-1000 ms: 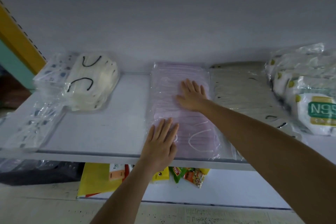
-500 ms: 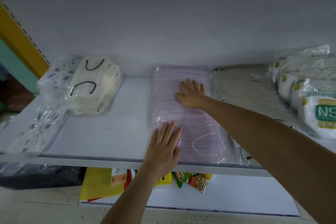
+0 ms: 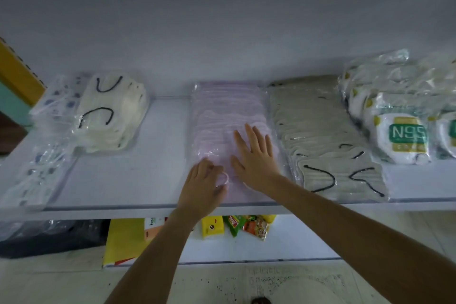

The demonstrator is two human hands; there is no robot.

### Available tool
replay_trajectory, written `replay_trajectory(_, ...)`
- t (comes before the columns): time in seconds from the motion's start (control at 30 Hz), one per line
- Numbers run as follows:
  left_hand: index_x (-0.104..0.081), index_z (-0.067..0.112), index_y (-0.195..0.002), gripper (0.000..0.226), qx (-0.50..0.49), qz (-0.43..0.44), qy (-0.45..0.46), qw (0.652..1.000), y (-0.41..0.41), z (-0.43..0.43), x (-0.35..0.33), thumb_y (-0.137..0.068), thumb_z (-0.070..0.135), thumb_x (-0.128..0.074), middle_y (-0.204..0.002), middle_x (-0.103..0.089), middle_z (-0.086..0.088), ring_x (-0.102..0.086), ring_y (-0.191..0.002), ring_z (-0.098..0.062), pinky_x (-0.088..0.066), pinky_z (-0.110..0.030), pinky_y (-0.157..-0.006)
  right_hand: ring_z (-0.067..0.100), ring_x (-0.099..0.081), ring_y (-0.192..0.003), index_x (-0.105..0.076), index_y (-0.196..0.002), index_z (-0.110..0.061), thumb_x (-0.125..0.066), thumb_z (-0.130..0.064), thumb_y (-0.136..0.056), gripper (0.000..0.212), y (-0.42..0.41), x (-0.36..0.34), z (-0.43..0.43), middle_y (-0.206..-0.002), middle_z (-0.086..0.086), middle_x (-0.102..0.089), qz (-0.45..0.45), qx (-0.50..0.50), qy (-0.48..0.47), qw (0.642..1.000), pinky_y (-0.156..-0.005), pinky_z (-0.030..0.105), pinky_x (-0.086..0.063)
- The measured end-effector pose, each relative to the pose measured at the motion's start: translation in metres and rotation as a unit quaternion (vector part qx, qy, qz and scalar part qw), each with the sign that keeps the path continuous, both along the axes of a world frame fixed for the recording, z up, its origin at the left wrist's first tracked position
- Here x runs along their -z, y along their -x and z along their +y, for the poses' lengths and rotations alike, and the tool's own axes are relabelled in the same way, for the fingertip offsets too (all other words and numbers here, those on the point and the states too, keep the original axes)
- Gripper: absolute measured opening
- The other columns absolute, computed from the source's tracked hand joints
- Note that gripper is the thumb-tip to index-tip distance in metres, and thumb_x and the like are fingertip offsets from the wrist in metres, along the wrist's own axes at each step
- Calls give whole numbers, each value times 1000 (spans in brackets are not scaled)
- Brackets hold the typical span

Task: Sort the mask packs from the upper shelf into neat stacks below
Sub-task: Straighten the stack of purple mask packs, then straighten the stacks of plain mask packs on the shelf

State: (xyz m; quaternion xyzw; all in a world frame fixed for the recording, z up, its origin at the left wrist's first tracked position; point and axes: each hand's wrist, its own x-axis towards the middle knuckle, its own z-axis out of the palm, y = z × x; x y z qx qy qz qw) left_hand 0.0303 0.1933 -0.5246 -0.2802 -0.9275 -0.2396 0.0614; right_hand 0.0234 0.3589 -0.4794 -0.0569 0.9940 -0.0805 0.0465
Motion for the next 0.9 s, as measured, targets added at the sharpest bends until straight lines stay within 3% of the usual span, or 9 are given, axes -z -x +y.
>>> replay_trajectory(0.2, -45, 22, -115, 40, 23, -16, 74, 997, -6, -12, -9, -77, 36, -41, -116, -45, -8, -53, -105, -31, -50, -45, -87, 28, 7, -145, -2, -150, -19, 4, -62, -75, 87, -56, 17, 0, -157, 10, 8, -111, -16, -6, 994, -115, 46, 5)
replay_trajectory(0.27, -45, 18, -123, 48, 30, -32, 118, 992, 1, -13, -14, -79, 38, -42, -127, -48, -18, -50, -113, -36, -50, -50, -88, 37, -20, -141, -27, -146, -12, -4, -57, -74, 88, -57, 14, 1, -153, 19, -18, -75, -14, -48, 996, -112, 53, -17)
replay_trajectory(0.33, -34, 10, -141, 61, 26, -28, 166, 985, 12, -10, -21, -88, 39, -42, -148, -30, -22, -27, -134, -32, -36, -52, -105, 39, -53, -119, -58, -126, -12, -26, -49, -78, 69, -53, 16, 4, -132, 21, -53, -39, 15, -63, 997, -92, 54, -43)
replay_trajectory(0.4, -6, 15, -151, 70, 19, -84, 220, 972, 23, -5, -28, -97, 44, -39, -159, 4, -10, 3, -146, -26, -7, -45, -116, 37, -60, -110, -65, -118, -14, -34, -46, -78, 60, -51, 18, 9, -123, 18, -61, -52, 18, -64, 996, -83, 52, -49)
replay_trajectory(0.43, 1, 18, -151, 71, 17, -110, 252, 961, 27, -1, -31, -97, 45, -37, -159, 10, -6, 9, -146, -24, 0, -43, -116, 36, -61, -109, -65, -117, -15, -34, -47, -79, 59, -51, 20, 11, -122, 17, -62, -56, 17, -63, 996, -81, 52, -50)
replay_trajectory(0.6, 0, 22, -151, 70, -20, -133, 192, 972, 26, 8, -41, -97, 39, -41, -158, 8, -2, 9, -146, -21, 3, -38, -116, 36, -57, -115, -55, -127, -12, -34, -43, -84, 57, -47, 17, 15, -128, 18, -57, -18, -27, -71, 997, -93, 50, -40)
replay_trajectory(0.7, -1, 18, -151, 64, -61, -92, 167, 980, 25, -5, -53, -100, 35, -35, -159, 4, -3, 4, -146, -19, 1, -36, -116, 37, -51, -122, -43, -136, -9, -27, -45, -84, 65, -30, 3, 8, -137, 20, -49, 13, -38, -60, 997, -100, 47, -30)
replay_trajectory(0.8, -12, 13, -150, 58, -131, -66, 100, 984, 25, -38, -68, -100, 33, -34, -158, -7, -7, -5, -146, -22, -4, -38, -117, 30, -6, -145, -5, -150, -17, 2, -56, -81, 80, -9, -17, -18, -157, 13, -2, -1, -96, -21, 995, -111, 39, 7)
replay_trajectory(0.9, -32, 6, -144, 66, -173, -22, 59, 983, 21, -87, -90, -90, 42, -25, -152, -25, -18, -24, -141, -33, -19, -45, -114, 25, 3, -145, 4, -150, -21, -21, -48, -98, 63, 7, -34, -64, -158, 8, 7, -15, -102, 50, 993, -116, 37, 3)
